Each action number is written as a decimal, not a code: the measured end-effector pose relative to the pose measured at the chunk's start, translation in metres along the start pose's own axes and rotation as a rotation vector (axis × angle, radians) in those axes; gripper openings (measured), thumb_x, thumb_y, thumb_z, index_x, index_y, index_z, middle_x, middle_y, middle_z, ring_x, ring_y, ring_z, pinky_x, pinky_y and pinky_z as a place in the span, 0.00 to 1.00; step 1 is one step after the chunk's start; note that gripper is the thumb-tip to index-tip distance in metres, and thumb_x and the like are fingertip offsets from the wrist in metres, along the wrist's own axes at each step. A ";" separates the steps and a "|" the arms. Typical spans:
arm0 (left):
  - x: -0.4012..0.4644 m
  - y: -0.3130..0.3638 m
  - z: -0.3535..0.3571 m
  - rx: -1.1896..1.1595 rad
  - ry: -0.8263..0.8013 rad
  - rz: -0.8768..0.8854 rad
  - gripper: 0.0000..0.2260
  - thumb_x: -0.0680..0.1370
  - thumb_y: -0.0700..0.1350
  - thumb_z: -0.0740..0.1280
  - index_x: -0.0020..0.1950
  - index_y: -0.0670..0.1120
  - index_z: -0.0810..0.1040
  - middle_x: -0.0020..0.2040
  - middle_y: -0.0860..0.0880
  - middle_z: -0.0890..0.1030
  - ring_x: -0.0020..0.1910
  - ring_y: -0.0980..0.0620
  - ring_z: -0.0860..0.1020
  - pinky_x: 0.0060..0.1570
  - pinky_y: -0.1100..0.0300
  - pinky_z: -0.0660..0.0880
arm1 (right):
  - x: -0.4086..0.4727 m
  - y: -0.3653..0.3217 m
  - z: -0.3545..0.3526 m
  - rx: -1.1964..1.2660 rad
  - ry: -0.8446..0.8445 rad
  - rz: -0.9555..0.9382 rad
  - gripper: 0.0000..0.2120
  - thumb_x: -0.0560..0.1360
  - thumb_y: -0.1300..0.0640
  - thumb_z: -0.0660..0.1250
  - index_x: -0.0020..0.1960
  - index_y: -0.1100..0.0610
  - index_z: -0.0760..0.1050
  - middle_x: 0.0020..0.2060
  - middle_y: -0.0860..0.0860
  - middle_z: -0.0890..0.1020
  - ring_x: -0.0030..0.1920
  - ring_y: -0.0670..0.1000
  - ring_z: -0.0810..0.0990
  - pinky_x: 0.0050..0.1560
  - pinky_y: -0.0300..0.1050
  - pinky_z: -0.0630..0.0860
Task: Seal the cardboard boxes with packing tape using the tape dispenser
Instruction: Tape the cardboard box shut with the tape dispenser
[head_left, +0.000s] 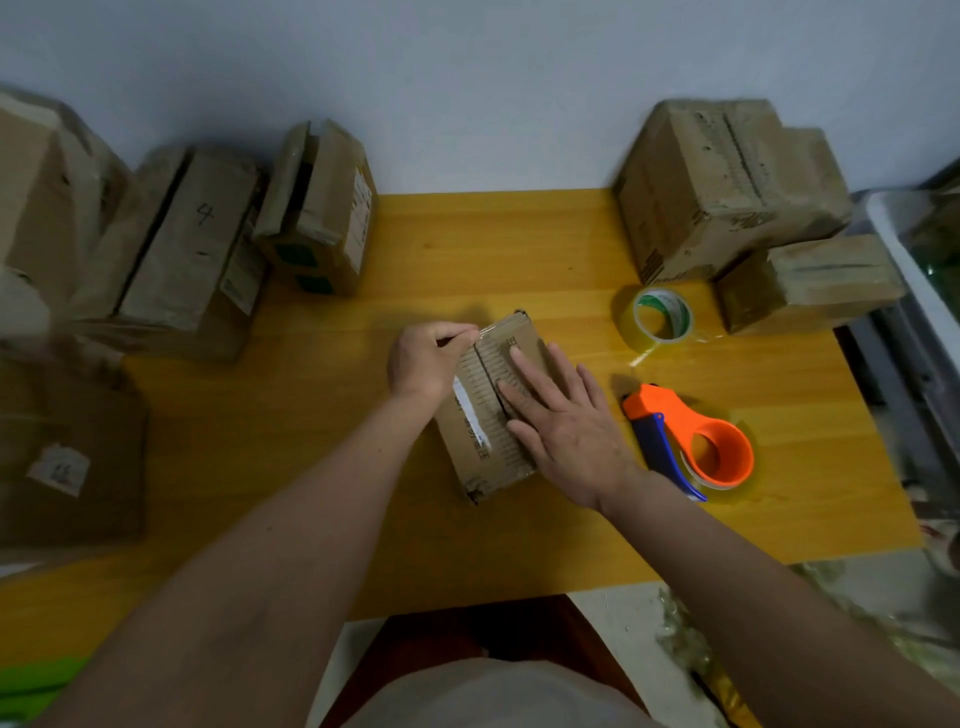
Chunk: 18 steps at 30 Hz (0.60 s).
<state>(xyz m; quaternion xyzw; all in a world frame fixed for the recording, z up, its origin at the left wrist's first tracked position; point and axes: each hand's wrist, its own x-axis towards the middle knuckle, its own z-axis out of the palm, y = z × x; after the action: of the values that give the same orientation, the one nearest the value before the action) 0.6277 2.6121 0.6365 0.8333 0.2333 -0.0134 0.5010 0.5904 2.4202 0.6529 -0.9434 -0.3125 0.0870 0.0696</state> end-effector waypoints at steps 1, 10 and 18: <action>0.001 0.000 0.000 -0.010 0.000 -0.011 0.06 0.76 0.50 0.70 0.50 0.52 0.85 0.49 0.55 0.85 0.45 0.56 0.82 0.48 0.53 0.80 | -0.001 0.000 0.001 -0.023 -0.006 0.000 0.28 0.80 0.40 0.43 0.75 0.48 0.63 0.78 0.47 0.52 0.78 0.55 0.42 0.76 0.60 0.49; 0.003 -0.001 0.001 -0.024 -0.049 -0.027 0.07 0.77 0.50 0.70 0.51 0.52 0.85 0.49 0.54 0.85 0.45 0.54 0.82 0.48 0.53 0.80 | 0.002 0.011 -0.002 -0.066 -0.109 0.004 0.31 0.78 0.36 0.35 0.77 0.45 0.54 0.78 0.46 0.45 0.77 0.53 0.36 0.76 0.57 0.40; 0.010 -0.005 -0.002 -0.022 -0.107 -0.010 0.07 0.78 0.48 0.68 0.52 0.51 0.85 0.51 0.52 0.84 0.49 0.52 0.81 0.53 0.51 0.79 | 0.035 0.002 -0.001 -0.144 -0.135 0.006 0.32 0.77 0.38 0.33 0.78 0.47 0.42 0.77 0.43 0.43 0.76 0.52 0.33 0.74 0.61 0.36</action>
<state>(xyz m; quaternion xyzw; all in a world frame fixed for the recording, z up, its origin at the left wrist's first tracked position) 0.6346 2.6198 0.6313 0.8245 0.2106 -0.0580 0.5220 0.6194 2.4397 0.6492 -0.9388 -0.3191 0.1281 -0.0199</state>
